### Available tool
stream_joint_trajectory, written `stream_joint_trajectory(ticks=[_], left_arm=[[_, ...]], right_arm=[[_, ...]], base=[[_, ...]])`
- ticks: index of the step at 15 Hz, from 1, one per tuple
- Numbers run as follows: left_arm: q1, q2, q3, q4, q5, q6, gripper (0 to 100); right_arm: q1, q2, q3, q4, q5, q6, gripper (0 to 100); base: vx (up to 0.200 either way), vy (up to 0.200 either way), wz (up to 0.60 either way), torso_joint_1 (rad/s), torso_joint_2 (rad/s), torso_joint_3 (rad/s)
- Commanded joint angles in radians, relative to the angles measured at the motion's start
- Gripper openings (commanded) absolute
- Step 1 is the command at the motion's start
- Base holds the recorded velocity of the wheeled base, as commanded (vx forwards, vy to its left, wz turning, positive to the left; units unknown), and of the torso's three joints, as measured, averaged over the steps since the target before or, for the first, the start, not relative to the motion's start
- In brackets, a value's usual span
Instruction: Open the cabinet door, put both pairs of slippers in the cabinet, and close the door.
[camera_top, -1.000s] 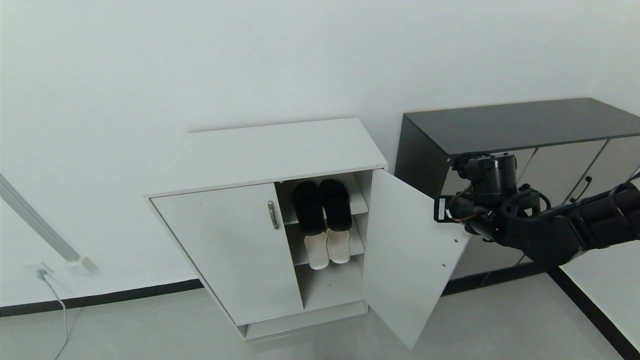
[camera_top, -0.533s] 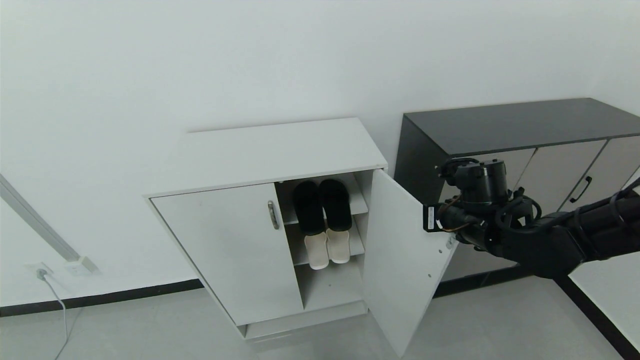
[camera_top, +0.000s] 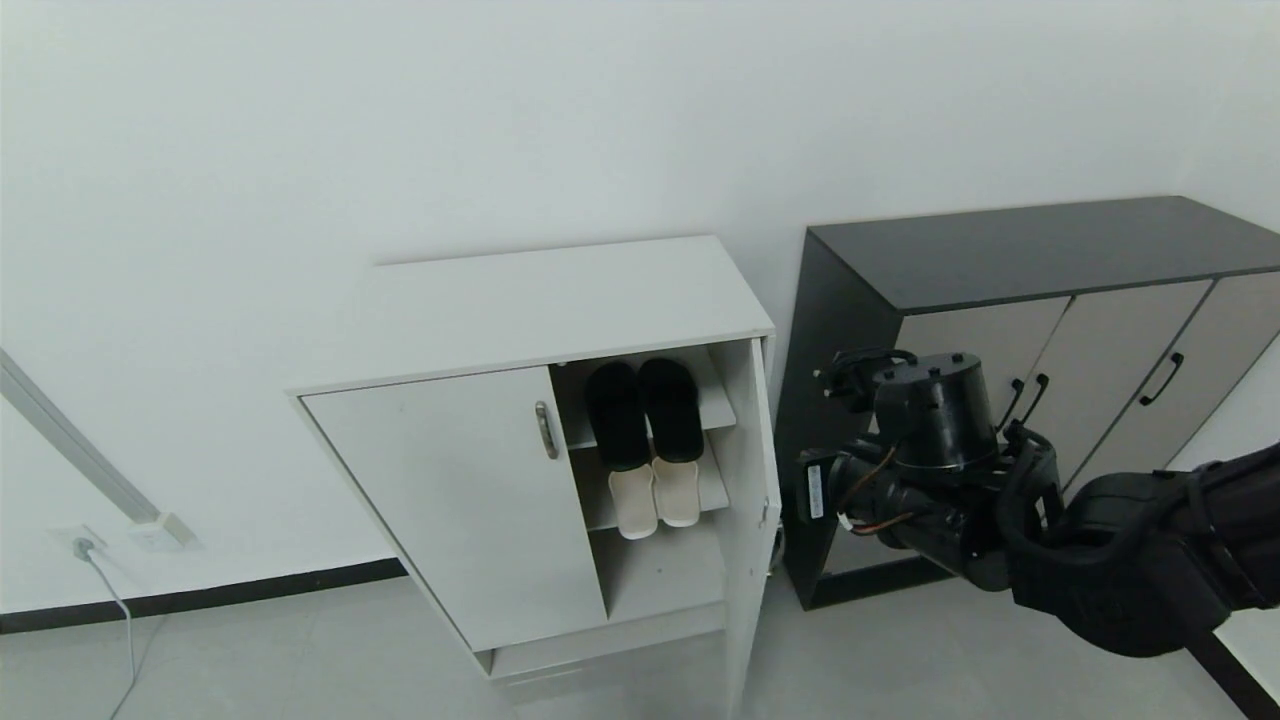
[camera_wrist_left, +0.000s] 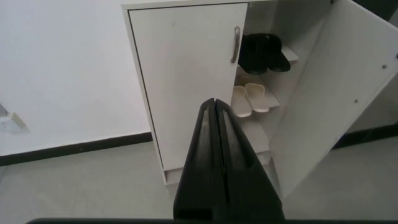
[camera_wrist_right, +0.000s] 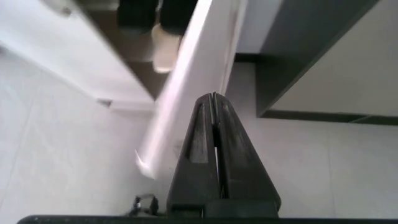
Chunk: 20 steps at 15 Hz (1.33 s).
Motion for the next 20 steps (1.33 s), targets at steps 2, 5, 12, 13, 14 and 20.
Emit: stream_joint_trajectory(ticks=[2,5,12,13,14,20], left_arm=[[0.0,0.0,0.0,0.0,0.001,0.0,0],[0.0,0.0,0.0,0.0,0.001,0.0,0],[0.0,0.0,0.0,0.0,0.001,0.0,0],[0.0,0.0,0.0,0.0,0.001,0.0,0],[0.0,0.0,0.0,0.0,0.001,0.0,0],[0.0,0.0,0.0,0.0,-0.001,0.0,0]], right_arm=[[0.025,-0.03,0.03,-0.002,0.0,-0.02,0],[0.028,-0.031,0.038,-0.004,0.0,-0.025,0],[0.044,-0.03,0.038,-0.004,-0.003,-0.025,0],[0.045,-0.03,0.038,-0.004,-0.003,-0.025,0],[0.045,-0.03,0.039,-0.005,-0.003,-0.025,0],[0.039,-0.038,0.07,-0.053,-0.004,-0.031,0]], base=[[0.0,0.0,0.0,0.0,0.0,0.0],[0.0,0.0,0.0,0.0,0.0,0.0],[0.0,0.0,0.26,0.0,0.0,0.0],[0.0,0.0,0.6,-0.002,0.01,0.002],[0.0,0.0,0.6,0.002,0.0,0.002],[0.0,0.0,0.1,0.002,0.0,0.0]])
